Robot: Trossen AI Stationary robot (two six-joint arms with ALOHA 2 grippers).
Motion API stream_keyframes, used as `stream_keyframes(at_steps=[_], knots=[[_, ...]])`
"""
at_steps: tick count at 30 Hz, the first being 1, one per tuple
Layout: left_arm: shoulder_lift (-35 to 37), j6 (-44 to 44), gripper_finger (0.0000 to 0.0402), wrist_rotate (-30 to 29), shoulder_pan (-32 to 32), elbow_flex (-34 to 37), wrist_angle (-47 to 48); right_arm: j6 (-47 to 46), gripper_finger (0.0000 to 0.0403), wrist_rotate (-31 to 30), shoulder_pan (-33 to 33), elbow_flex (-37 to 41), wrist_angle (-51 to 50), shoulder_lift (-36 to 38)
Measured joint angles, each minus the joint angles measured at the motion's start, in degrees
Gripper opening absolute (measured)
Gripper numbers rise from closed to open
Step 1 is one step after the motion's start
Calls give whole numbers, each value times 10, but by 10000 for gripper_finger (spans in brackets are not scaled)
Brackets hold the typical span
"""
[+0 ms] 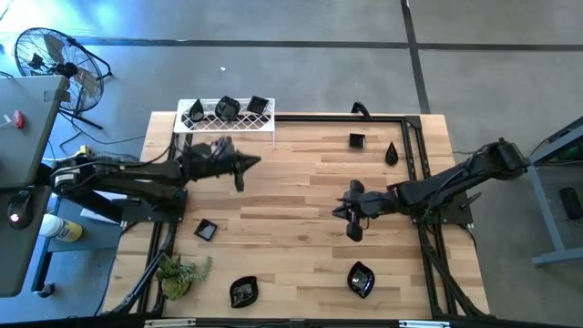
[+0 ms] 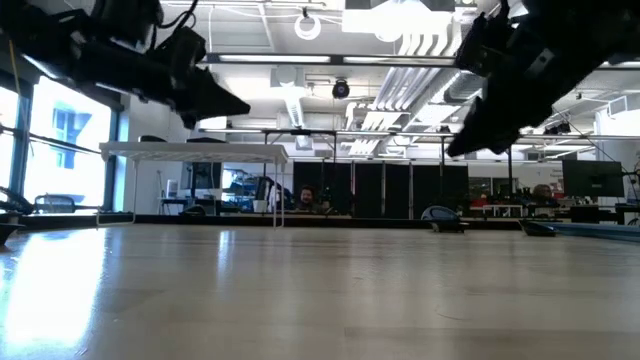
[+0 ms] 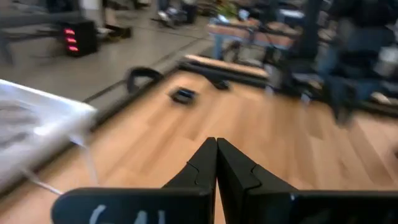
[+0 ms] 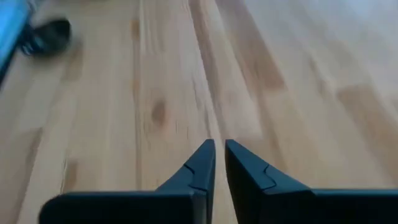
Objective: Pick & Place Mini shaped plates
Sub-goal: Stack the right leaf-shaped plate on top of the leaf-shaped plates on the shelf
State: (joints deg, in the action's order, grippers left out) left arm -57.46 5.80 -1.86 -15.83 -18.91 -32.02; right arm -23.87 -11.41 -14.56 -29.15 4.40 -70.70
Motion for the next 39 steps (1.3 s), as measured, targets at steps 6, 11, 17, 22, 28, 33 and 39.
stream_keyframes(at_steps=[6, 11, 17, 22, 28, 33, 39], knots=[[-2, -30, 1, 0, 53, 9, 5, -64, 70, 40, -29, -56, -128, -5], [-2, -46, 1, 0, 73, 9, 12, -121, 102, 82, -72, -87, -217, -6], [-2, -45, 1, -1, 73, 9, 11, -196, 110, 149, -136, -115, -291, -22], [-2, -45, 1, 0, 73, 9, 11, -241, 122, 186, -181, -125, -298, -64], [-2, -39, 1, 0, 73, 9, 16, -313, 177, 220, -190, -124, -299, -109], [-2, -38, 1, 19, 72, 9, 22, -332, 199, 238, -187, -124, -292, -139], [-2, -38, 1, 26, 72, 9, 22, -334, 173, 254, -189, -123, -222, -173]])
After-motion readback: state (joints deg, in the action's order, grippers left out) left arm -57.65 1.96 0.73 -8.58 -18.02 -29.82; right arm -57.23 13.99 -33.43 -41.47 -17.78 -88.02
